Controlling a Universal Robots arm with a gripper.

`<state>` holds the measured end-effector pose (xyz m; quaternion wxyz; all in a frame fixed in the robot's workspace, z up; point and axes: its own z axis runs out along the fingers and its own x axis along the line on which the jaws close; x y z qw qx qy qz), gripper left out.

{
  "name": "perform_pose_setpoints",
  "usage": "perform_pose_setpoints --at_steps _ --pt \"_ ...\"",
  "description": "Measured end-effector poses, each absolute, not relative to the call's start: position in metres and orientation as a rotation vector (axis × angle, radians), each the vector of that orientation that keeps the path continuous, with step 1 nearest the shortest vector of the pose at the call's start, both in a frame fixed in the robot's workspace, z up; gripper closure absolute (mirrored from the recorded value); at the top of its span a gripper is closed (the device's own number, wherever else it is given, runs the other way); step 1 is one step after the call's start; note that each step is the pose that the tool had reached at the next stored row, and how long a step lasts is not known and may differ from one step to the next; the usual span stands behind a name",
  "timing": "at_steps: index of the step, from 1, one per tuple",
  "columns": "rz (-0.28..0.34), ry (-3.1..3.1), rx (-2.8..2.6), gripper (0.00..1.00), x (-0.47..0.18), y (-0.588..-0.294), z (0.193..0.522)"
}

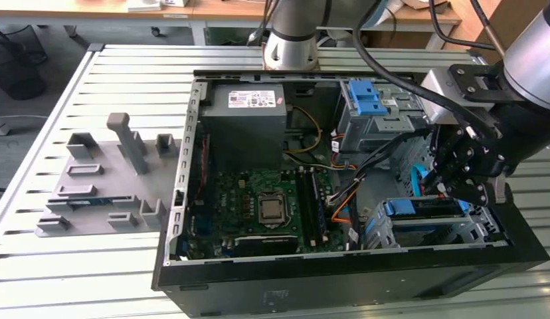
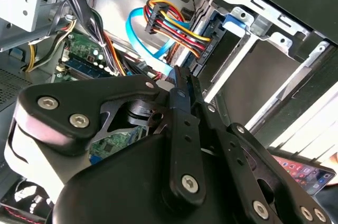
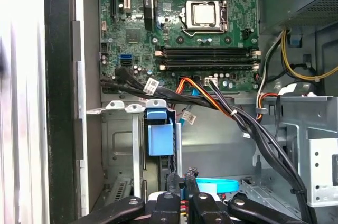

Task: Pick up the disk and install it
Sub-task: 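Insert the second disk wire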

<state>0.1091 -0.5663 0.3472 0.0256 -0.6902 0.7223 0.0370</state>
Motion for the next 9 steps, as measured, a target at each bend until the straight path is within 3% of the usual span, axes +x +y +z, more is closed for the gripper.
perform_pose_setpoints --at_steps 9 --pt "0.115 2.233 -2.133 0.84 0.1092 -0.5715 0.3425"
